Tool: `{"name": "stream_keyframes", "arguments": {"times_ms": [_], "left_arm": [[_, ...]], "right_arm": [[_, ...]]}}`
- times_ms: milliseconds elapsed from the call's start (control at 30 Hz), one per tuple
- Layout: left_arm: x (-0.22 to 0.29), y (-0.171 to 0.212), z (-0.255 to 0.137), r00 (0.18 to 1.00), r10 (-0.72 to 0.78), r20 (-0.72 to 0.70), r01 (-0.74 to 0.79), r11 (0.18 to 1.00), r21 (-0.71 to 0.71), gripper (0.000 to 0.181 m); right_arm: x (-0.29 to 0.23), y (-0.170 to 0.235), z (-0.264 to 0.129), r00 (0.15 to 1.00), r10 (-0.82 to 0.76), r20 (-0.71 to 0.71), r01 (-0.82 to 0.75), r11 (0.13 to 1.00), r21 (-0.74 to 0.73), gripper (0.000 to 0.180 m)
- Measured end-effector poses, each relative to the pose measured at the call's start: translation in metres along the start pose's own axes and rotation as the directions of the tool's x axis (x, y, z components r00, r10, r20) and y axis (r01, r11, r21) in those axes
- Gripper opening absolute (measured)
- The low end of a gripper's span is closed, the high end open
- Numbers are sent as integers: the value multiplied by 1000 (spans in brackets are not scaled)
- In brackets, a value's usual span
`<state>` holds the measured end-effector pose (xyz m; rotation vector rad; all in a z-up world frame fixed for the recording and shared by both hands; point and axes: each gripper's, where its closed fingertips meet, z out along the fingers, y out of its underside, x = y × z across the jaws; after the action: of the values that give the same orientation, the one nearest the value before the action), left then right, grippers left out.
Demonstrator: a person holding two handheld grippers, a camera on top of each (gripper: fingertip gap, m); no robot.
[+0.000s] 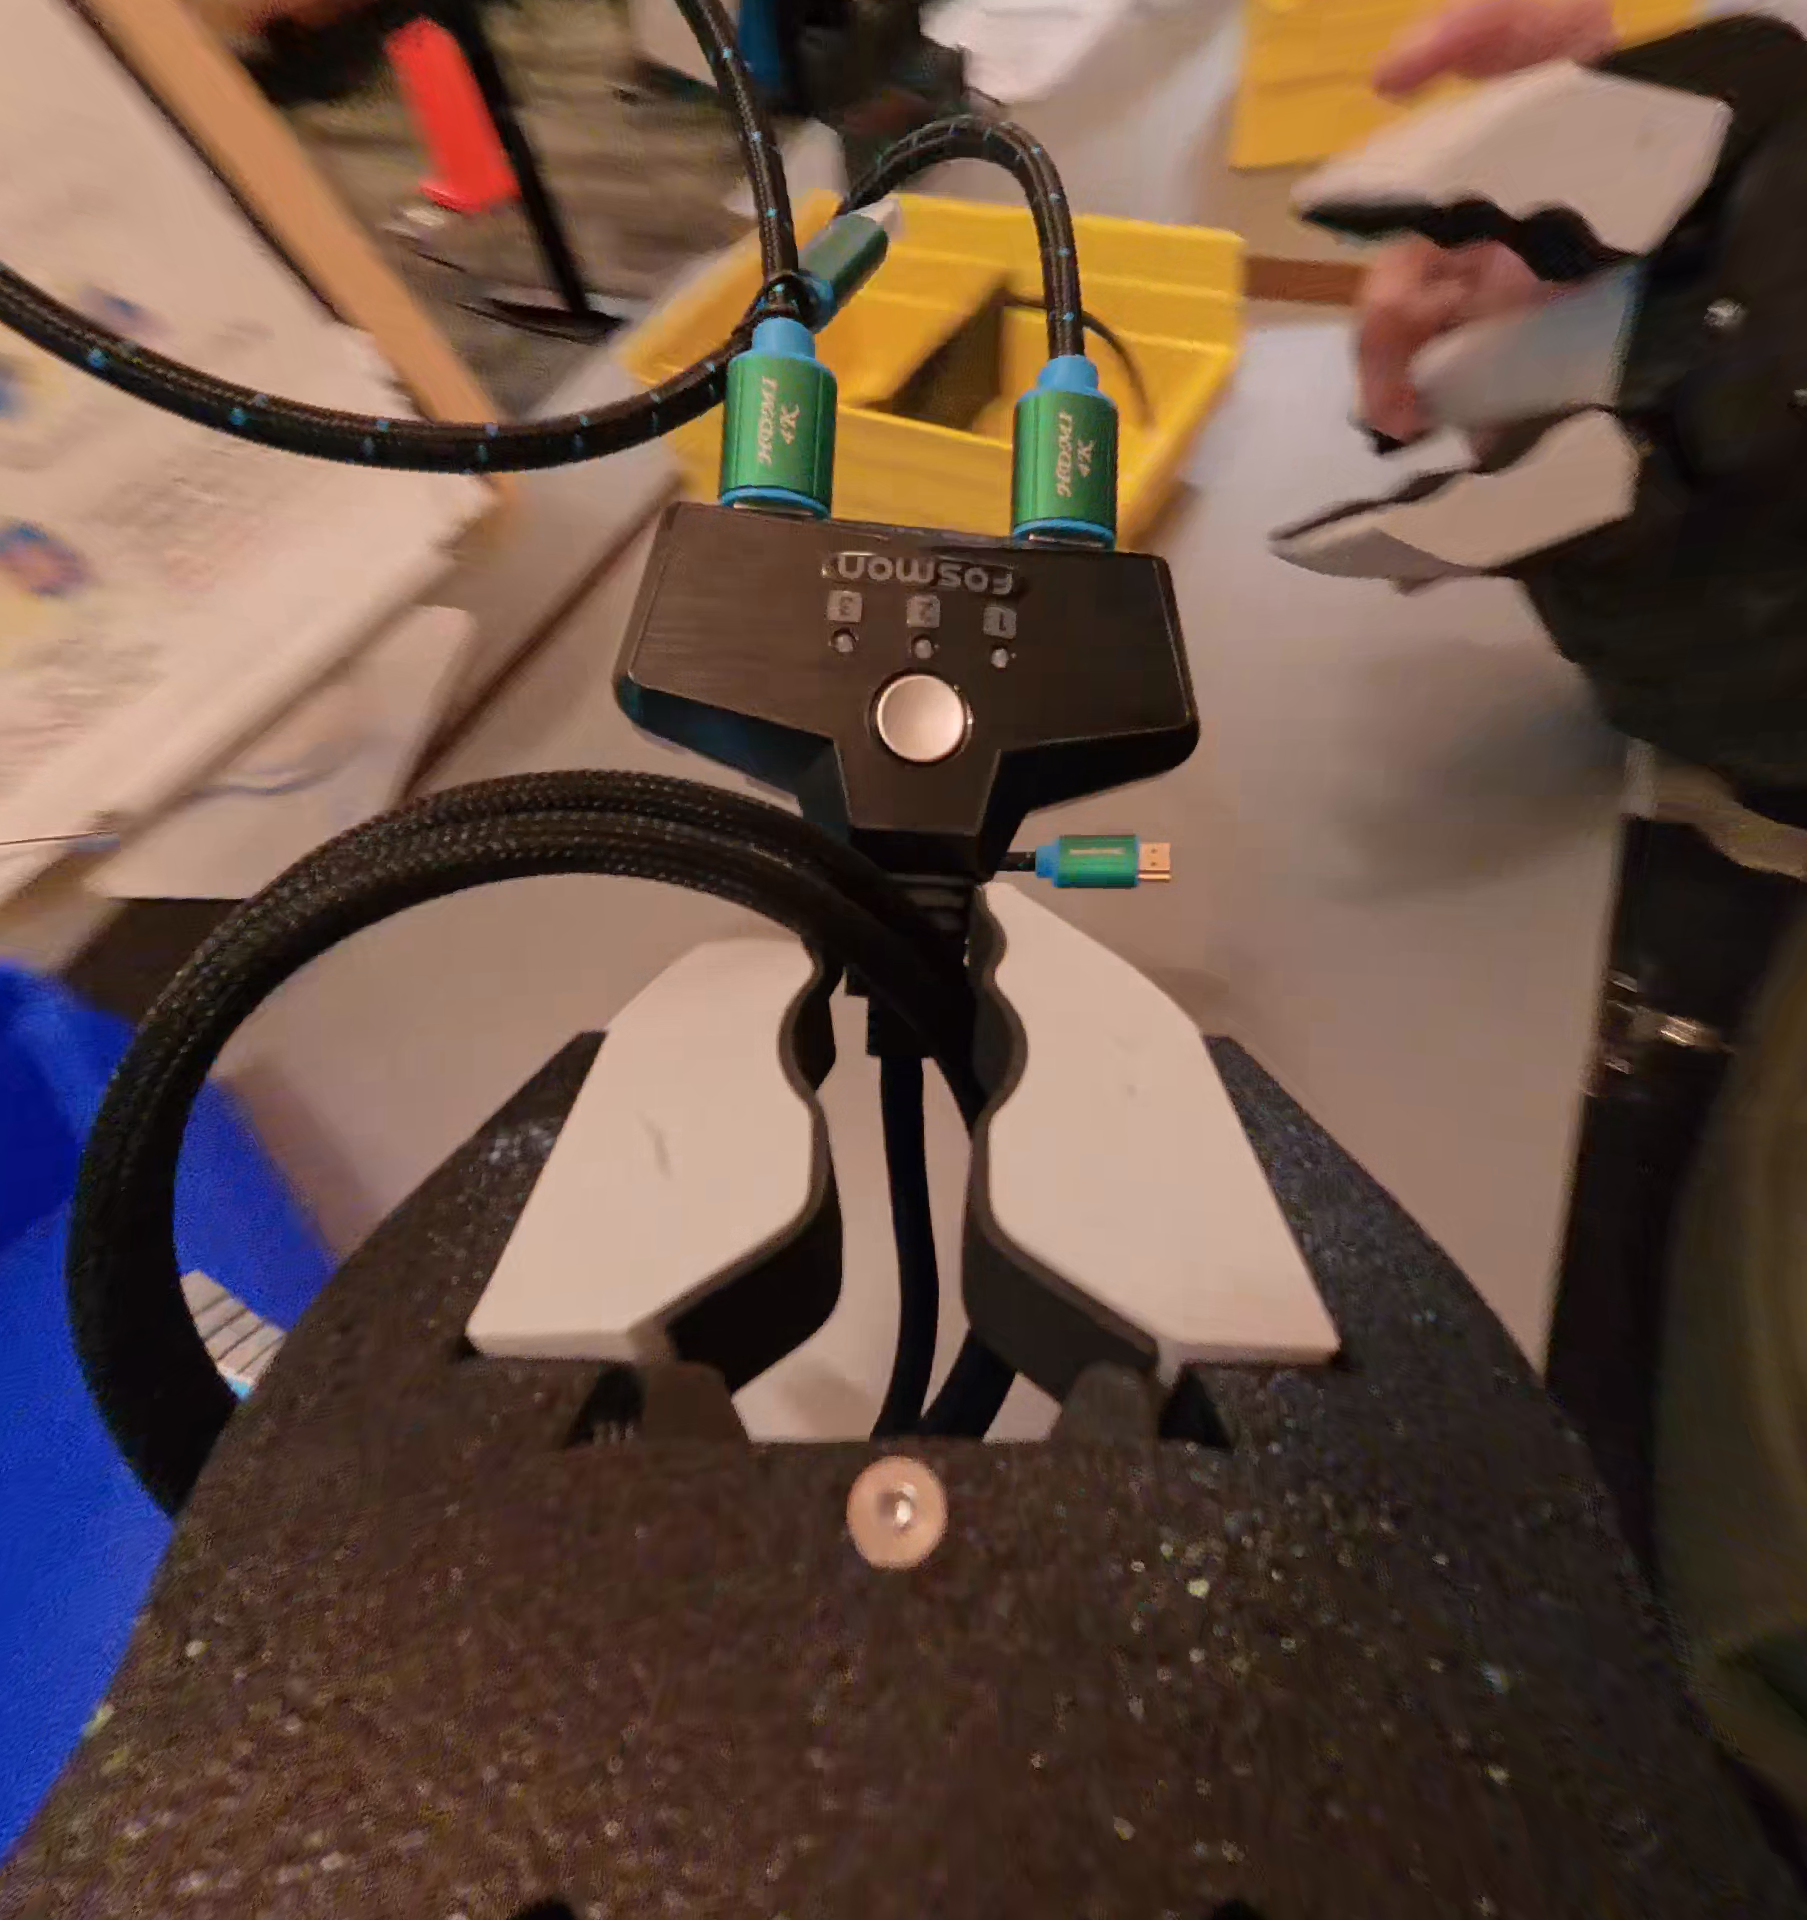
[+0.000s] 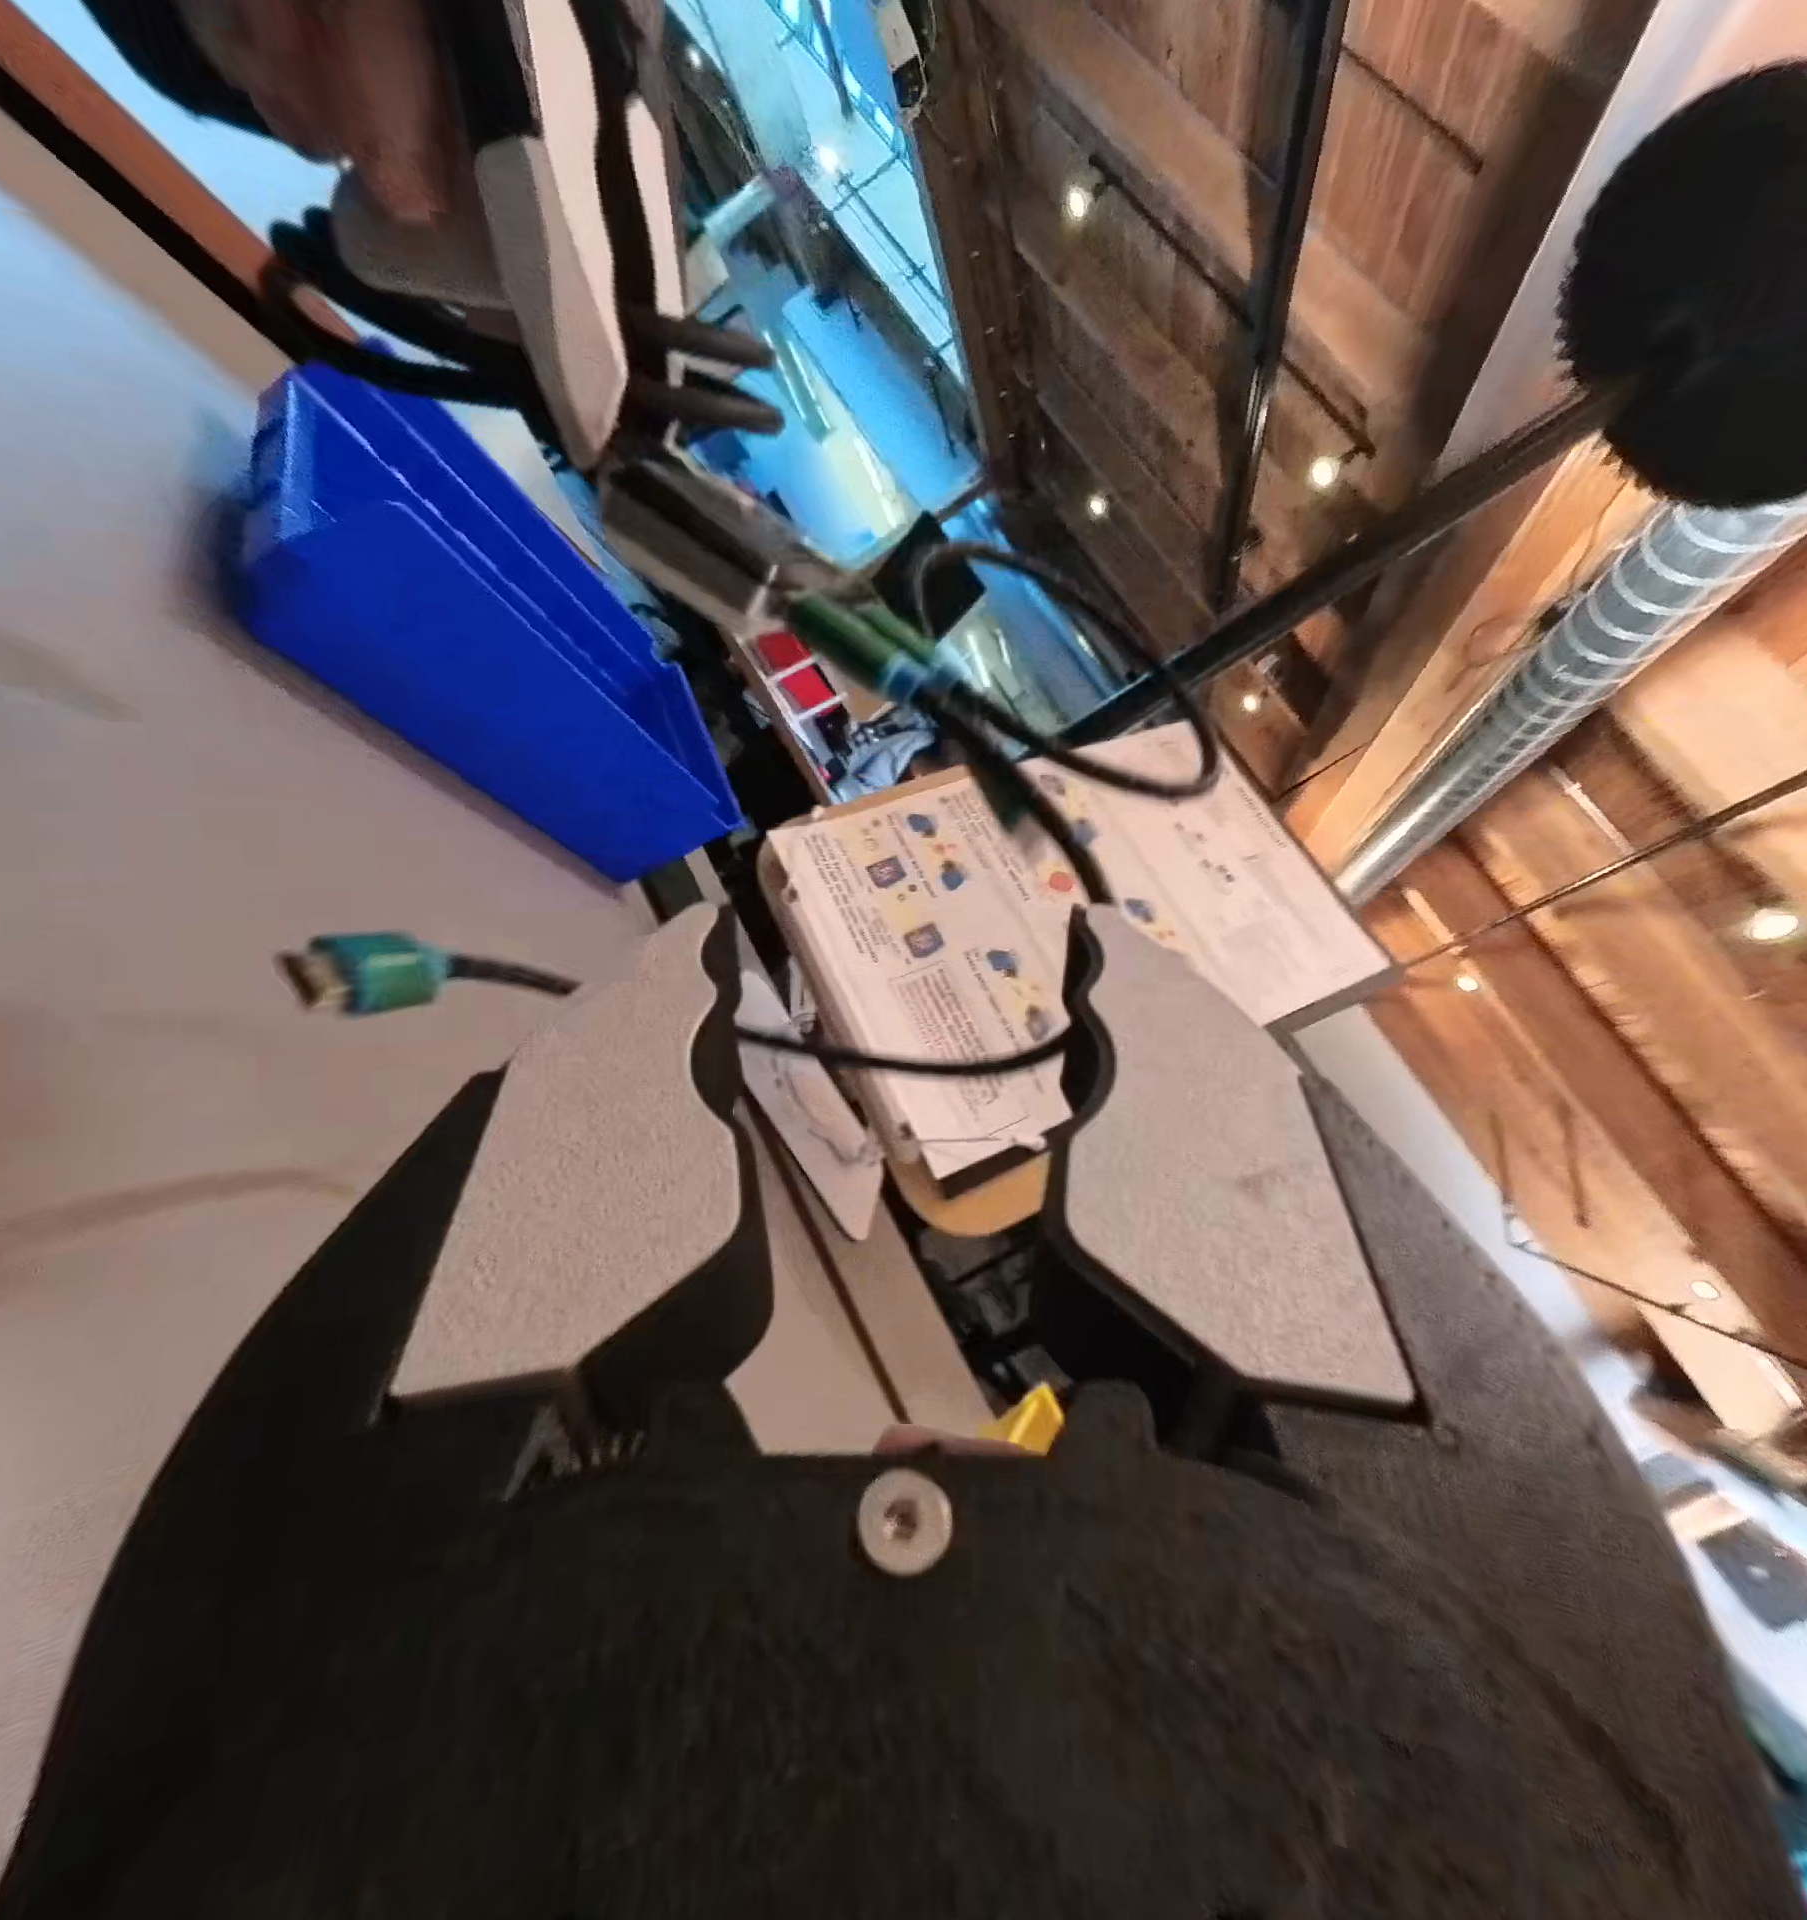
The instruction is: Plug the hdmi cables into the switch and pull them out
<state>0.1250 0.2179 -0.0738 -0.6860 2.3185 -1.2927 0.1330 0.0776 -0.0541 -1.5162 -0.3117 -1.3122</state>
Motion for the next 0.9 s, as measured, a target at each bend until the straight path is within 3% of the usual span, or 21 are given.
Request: {"name": "stream_keyframes", "arguments": {"times_ms": [167,200,267,300,400,500,633,833,900], "left_arm": [[53,25,41,970,-4,-245,-16,997,-80,22],[58,29,46,964,-1,-264,-24,995,-94,22],[65,33,54,958,4,-285,-36,994,-107,22],[63,33,55,961,13,-276,-41,995,-95,22],[56,24,57,970,50,-236,-46,999,21,22],[53,14,51,970,-30,-240,58,992,109,27],[52,22,51,965,-82,-248,108,990,93,29],[60,40,53,892,-188,-412,225,973,43,31],[59,45,59,901,-158,-404,198,978,58,22]], "right_arm": [[-40,-4,2,951,-295,90,295,955,19,57],[-50,-1,3,931,-341,127,343,939,10,51],[-58,6,4,893,-430,133,436,900,-19,17],[-58,9,4,884,-454,110,461,887,-37,16],[-54,14,5,894,-445,50,448,892,-57,15],[-47,12,4,914,-406,-11,405,913,-55,15],[-53,6,5,877,-479,-42,478,878,-37,15],[-58,0,5,849,-522,-75,524,852,5,15],[-59,1,6,853,-519,-58,521,854,5,16]]}}
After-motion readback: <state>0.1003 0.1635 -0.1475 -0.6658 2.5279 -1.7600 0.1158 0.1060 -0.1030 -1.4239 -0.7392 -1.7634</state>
